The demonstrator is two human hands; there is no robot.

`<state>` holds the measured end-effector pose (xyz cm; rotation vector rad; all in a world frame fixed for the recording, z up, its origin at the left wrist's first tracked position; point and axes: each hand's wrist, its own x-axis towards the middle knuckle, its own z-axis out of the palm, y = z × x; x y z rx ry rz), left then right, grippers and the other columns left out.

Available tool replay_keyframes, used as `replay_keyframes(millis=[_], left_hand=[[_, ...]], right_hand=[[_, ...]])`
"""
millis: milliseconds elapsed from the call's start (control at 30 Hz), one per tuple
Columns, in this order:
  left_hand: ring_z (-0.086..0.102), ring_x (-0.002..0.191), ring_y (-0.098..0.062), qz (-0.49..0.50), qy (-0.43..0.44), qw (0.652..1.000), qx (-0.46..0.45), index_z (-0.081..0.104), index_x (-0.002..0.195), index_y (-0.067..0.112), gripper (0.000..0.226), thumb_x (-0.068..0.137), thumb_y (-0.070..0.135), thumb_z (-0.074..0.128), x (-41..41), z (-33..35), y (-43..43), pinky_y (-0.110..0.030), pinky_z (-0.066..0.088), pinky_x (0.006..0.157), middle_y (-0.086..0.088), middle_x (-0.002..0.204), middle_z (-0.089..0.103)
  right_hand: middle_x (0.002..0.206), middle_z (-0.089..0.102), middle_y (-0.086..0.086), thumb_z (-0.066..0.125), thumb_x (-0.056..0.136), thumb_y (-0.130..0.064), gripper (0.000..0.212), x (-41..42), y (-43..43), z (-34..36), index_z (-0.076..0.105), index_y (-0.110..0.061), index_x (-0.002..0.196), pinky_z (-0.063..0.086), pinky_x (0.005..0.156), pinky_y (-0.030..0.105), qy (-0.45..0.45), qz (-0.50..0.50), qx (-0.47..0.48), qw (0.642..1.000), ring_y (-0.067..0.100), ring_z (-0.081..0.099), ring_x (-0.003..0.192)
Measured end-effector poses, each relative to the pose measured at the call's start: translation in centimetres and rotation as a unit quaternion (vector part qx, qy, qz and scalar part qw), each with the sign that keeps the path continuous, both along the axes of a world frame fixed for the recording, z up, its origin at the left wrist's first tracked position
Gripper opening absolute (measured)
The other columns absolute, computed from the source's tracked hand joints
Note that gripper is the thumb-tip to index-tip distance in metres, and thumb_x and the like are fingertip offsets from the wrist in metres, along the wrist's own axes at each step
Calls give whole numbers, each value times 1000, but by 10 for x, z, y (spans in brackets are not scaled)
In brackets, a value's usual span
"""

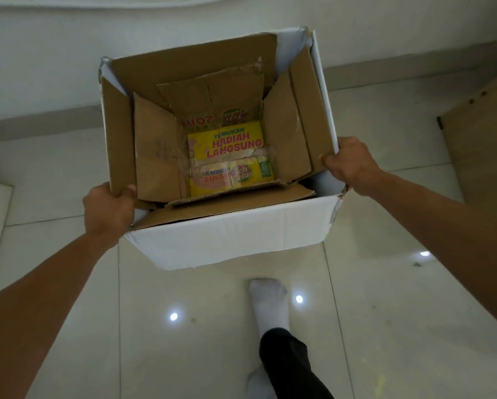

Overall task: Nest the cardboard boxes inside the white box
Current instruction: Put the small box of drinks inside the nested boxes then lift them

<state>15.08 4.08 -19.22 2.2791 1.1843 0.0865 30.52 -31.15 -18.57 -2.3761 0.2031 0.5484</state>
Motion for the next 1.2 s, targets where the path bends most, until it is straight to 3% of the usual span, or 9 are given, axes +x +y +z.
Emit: replay_keyframes(millis=[200,367,567,700,833,1000,1100,1200], left_hand=[[63,90,-38,-4,-9,1000,-13,66,105,0,31,85,23,60,-20,14,-62,-32,43,71,-24,103,67],[61,80,-30,9,-9,1000,-27,66,102,3,29,82,24,61,-22,10,-126,-32,43,67,-21,100,68],[61,83,-35,11,-3,1000,-21,67,100,5,29,82,26,60,-10,4,-226,-34,43,68,-21,99,68],[56,75,-29,12,-4,999,-32,67,98,6,28,81,27,60,-3,-16,-303,-34,42,68,-20,97,67],[63,86,-36,10,-13,999,-30,67,100,4,28,83,25,60,7,-36,-369,-32,42,68,-21,100,68],[63,92,-38,14,-11,1000,-10,66,105,4,33,81,26,61,38,-38,-403,-33,43,70,-22,105,67],[63,87,-36,23,-18,1000,-1,67,102,3,30,81,23,60,52,-40,-421,-32,41,68,-20,102,68],[57,73,-27,23,-19,1000,0,67,99,3,27,81,22,59,63,-40,-432,-29,41,66,-15,92,66]], right_hand=[[111,65,22,59,86,-13,32,-23,-62,23,60,4,114,51,81,36,-16,-1,-28,999,36,62,98],[112,65,22,60,86,-14,34,-27,-125,24,60,3,116,51,81,36,-21,-8,-29,999,36,63,100],[114,64,25,57,87,-9,33,-26,-225,12,59,7,115,52,85,43,-3,-12,-13,1000,39,62,101],[114,63,23,58,89,-13,34,-17,-299,0,57,3,119,49,77,34,13,-17,-11,1000,34,61,98],[117,62,23,58,90,-14,36,-11,-365,-15,54,3,122,51,87,39,34,-27,-12,999,36,60,103],[121,59,20,58,91,-17,39,5,-409,-32,51,-1,126,47,79,32,15,-25,-6,1000,35,58,105],[120,60,22,59,91,-20,38,22,-418,-33,51,-1,123,48,79,36,-41,10,-95,995,37,59,105],[122,55,26,62,88,-13,51,28,-420,-31,40,5,131,45,73,36,-146,103,-211,961,38,60,103]])
